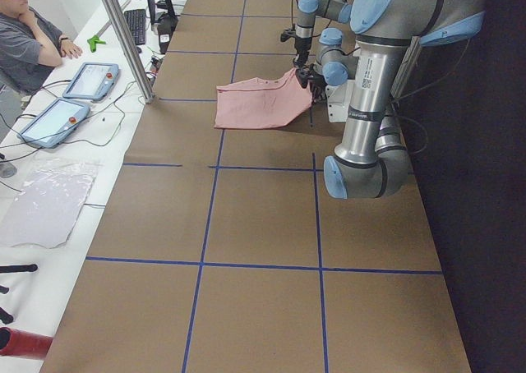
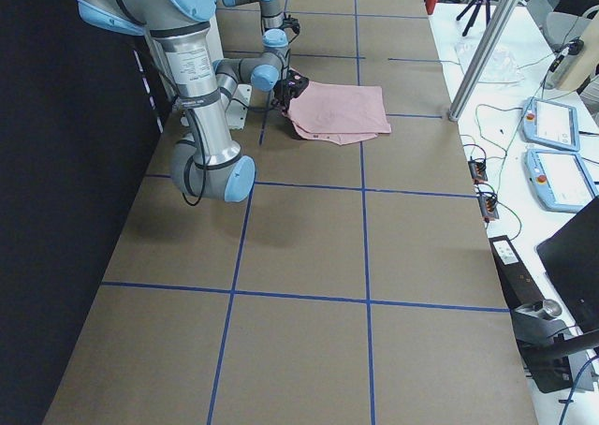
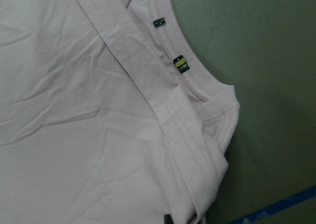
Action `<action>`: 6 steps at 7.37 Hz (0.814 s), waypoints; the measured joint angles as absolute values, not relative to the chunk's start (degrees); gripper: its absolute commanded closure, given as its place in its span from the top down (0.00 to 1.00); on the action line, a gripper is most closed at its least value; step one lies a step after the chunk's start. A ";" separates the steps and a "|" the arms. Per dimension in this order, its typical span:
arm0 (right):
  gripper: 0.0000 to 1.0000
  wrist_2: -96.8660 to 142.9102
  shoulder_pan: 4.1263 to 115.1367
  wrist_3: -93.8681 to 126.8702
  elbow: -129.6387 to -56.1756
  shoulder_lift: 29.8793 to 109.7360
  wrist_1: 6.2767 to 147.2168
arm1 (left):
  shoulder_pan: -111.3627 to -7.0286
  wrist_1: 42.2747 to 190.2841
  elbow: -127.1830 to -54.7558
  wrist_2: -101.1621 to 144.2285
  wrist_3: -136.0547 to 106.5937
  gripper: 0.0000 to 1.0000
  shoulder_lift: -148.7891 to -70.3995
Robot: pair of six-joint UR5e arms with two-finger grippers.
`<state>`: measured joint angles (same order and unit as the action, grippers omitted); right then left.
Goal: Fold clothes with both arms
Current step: 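Lift the near half of the shirt with both grippers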
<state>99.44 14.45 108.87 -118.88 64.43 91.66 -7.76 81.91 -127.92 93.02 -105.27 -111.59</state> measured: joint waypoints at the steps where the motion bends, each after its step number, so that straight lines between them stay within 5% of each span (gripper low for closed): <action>1: 0.00 99.47 13.65 108.92 -119.71 64.52 91.66 | -6.62 81.47 -128.50 93.67 -106.11 0.00 -111.77; 6: 0.00 98.81 18.67 106.92 -114.14 63.70 86.55 | -14.84 83.91 -123.46 93.91 -103.38 0.00 -113.87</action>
<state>98.81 18.67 106.92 -114.14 63.70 86.55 -14.84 83.91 -123.46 93.91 -103.38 -113.87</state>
